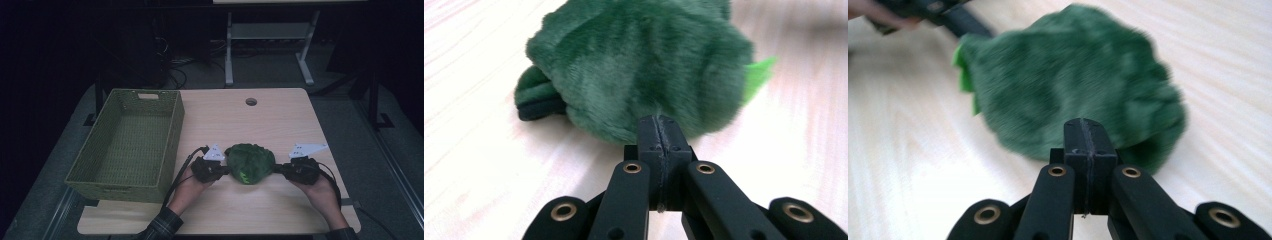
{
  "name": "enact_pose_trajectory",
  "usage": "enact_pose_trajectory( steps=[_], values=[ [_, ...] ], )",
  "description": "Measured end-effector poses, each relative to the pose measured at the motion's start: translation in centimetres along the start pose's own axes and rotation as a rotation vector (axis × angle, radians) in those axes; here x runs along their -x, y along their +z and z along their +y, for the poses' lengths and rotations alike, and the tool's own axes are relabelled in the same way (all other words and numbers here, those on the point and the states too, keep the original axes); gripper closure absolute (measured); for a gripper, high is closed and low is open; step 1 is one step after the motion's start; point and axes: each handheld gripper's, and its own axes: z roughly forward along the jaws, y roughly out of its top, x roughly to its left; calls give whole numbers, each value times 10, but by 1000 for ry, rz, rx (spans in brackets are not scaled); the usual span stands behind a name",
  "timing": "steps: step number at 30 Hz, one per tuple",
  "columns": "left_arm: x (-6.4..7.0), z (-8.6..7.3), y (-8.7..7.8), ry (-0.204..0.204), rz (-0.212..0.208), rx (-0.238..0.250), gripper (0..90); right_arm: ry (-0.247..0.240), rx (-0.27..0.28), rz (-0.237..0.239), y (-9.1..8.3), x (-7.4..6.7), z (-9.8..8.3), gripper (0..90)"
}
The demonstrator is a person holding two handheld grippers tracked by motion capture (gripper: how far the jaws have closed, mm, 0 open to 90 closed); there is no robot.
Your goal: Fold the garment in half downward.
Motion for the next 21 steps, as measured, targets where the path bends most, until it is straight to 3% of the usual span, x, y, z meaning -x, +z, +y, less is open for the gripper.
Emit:
enact_pose_trajectory(
  steps=[9,16,21],
  values=[
    [23,-1,-2,9,-34,-30,896,57,60,-55,11,42,25,899],
    [30,1,14,18,-58,-52,896,111,35,-45,40,65,38,899],
    [31,2,26,12,-64,-59,896,115,-1,-22,63,68,39,899]
  ],
)
